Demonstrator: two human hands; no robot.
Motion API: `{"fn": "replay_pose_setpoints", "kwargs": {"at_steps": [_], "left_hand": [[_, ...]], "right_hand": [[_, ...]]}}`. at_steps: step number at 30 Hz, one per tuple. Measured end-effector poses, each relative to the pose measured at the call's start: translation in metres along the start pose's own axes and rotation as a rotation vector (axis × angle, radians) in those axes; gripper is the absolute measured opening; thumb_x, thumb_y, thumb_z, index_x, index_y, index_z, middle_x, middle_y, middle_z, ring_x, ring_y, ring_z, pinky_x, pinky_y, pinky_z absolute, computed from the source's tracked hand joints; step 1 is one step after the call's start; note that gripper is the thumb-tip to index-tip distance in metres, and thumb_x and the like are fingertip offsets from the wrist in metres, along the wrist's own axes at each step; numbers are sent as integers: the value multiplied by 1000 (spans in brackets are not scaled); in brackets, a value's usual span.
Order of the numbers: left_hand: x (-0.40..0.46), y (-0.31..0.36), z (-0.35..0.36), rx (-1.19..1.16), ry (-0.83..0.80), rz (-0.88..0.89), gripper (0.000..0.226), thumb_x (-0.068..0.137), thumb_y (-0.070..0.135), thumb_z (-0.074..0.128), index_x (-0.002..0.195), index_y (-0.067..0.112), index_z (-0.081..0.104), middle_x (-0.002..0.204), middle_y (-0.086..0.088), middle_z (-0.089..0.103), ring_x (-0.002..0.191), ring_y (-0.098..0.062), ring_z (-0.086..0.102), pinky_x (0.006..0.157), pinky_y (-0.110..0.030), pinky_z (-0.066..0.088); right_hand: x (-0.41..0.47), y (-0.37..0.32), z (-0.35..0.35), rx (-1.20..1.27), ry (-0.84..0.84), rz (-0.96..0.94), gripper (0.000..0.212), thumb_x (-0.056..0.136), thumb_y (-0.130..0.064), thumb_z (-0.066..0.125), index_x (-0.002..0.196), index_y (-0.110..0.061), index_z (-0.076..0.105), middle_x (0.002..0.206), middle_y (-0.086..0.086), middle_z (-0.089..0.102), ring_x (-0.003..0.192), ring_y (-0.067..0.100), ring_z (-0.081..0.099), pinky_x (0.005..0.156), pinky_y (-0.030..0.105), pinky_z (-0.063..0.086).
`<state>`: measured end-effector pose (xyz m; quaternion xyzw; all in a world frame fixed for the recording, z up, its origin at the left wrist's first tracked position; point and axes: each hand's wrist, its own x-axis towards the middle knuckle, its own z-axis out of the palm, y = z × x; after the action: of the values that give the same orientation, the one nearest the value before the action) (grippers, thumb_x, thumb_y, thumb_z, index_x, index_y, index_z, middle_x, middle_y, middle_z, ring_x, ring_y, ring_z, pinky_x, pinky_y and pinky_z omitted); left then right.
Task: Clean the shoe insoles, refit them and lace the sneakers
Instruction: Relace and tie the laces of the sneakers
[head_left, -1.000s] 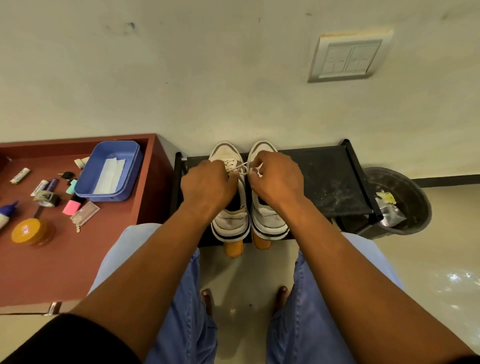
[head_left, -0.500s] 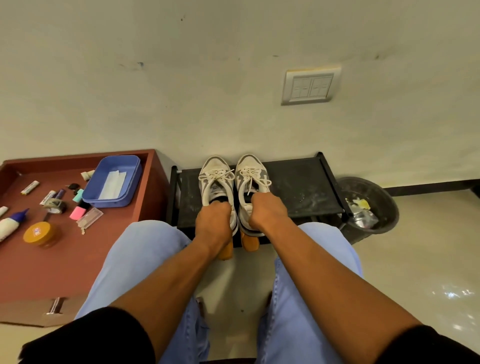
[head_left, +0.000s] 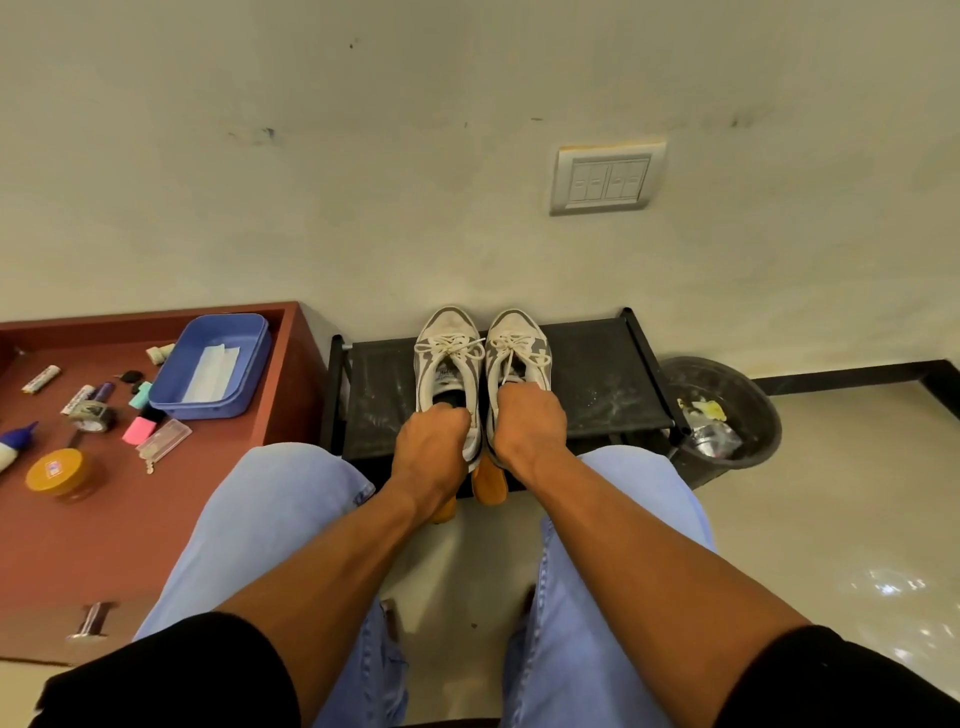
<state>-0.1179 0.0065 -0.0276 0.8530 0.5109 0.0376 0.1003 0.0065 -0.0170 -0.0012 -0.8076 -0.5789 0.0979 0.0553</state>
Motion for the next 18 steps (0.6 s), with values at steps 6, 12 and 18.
{"fn": "replay_pose_setpoints", "kwargs": {"at_steps": [6,12,18], "left_hand": [[7,15,2,24,-5,79,7,88,15,62,91,10,59,101,-15,65,90,-38,64,71,-36,45],[12,25,4,66,-40,101,18,83,12,61,81,14,43,98,-13,64,89,-37,63,65,-36,40],[18,22,6,25,-25,113,14,85,14,62,84,18,48,100,-13,66,90,-36,65,75,-42,53]], "right_hand": [[6,21,-2,-13,16,97,24,97,-8,52,115,-11,67,118,13,66,110,35,63,84,39,53],[8,30,7,58,17,176,21,95,-10,58,114,-12,67,118,14,66,109,35,62,82,38,52],[10,29,11,18,-37,212,29,97,-16,57,125,-13,62,128,16,58,117,38,53,90,41,50]]}}
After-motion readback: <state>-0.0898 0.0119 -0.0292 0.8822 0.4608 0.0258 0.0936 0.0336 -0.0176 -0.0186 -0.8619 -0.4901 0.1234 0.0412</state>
